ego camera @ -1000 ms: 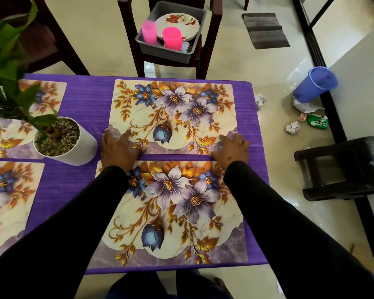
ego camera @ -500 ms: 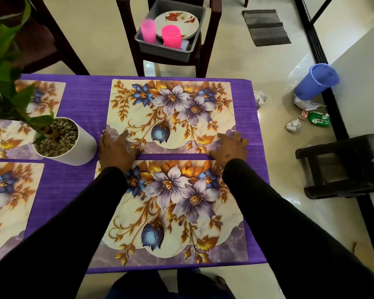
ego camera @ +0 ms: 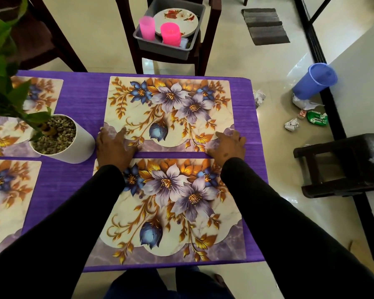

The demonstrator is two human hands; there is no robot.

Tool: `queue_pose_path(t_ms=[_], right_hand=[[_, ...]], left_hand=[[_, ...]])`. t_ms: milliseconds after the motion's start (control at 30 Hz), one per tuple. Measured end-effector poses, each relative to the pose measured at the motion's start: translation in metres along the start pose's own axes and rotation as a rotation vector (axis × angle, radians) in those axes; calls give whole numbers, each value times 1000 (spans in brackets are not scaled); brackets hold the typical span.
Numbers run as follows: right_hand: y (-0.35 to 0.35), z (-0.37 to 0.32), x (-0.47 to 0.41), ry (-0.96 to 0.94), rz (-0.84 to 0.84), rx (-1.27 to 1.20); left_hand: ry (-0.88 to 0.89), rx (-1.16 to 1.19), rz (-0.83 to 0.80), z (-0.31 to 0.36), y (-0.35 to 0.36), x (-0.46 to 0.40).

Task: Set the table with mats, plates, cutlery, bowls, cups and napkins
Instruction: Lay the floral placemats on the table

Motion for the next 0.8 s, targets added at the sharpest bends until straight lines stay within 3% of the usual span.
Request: queue_pose_path(t_ms=[167,267,467,800], right_hand=[[0,6,-1,-4,6,-104],[5,13,10,-9,83,-224],[36,17,61,-76,117,-58],[47,17,70,-22,45,-112]], left_hand=[[-30,52,-23,0,-4,9],[-24,135,46,8,-9,46],[-28,121,24,6,16,120],[-128,97,-20,-6,16,118]])
Point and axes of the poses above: each hand's wrist, its own x-axis away from the middle knuckle, its own y-axis out of the palm, z = x × y, the point moved 7 cm from there along -x, towards the middle knuckle, and after that the axes turned 10 degrees about x, right-handed, at the moved point
